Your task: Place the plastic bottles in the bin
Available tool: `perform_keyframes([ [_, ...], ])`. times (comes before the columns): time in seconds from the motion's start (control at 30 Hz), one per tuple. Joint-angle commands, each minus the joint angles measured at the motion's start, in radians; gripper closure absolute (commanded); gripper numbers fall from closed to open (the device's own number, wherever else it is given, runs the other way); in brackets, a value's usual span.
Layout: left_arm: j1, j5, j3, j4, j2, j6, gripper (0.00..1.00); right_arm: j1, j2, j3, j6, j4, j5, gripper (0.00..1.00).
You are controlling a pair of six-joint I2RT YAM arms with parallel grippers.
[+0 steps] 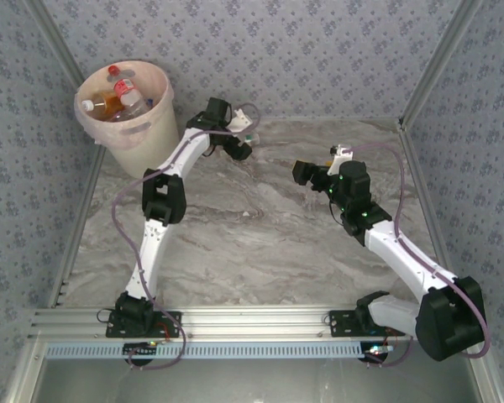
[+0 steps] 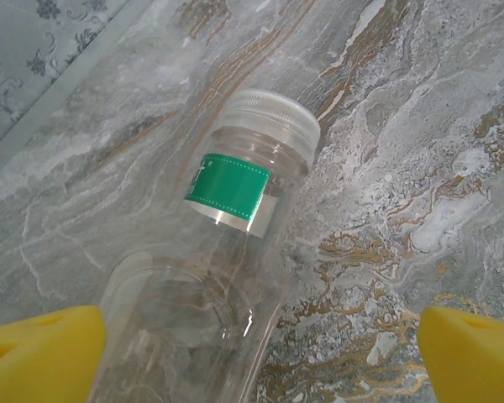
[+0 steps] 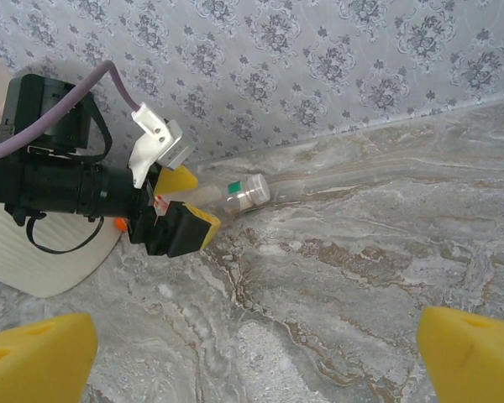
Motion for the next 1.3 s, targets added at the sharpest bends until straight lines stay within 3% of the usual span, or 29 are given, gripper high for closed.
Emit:
perform_keyframes([
  [0.0, -0.016, -0.017, 0.028, 0.014, 0.036, 0.043, 0.06, -0.004, 0.007, 0.035, 0.012, -0.014, 0.006, 0.0],
  [0.17, -0.018, -0.017, 0.04, 0.012, 0.05, 0.043, 0.11, -0.005, 0.014, 0.044, 0.012, -0.02, 0.007, 0.0],
  [0.37, -0.053, -0.037, 0.033, -0.155, -0.007, 0.058, 0.16, -0.004, 0.02, 0.051, 0.011, -0.015, 0.017, 0.0],
  [0.63, -0.069, -0.009, -0.396, -0.001, -0.26, -0.014, 0.18, -0.004, 0.017, 0.044, 0.012, -0.012, 0.013, 0.0],
  [0.8, -0.087, 0.028, -0.59, 0.106, -0.418, -0.085, 0.11, -0.003, 0.018, 0.043, 0.011, -0.006, 0.013, 0.0],
  [0.9, -0.088, -0.037, -0.576, 0.101, -0.42, -0.137, 0.02, -0.002, 0.02, 0.042, 0.014, 0.003, 0.009, 0.0],
  [1.03, -0.088, -0.134, -0.429, 0.013, -0.327, -0.165, 0.02, 0.0, 0.024, 0.039, 0.02, 0.006, 0.007, 0.0],
  [1.27, -0.098, -0.167, -0.271, -0.086, -0.197, -0.097, 0.02, 0.002, 0.019, 0.039, 0.025, 0.003, 0.009, 0.0],
])
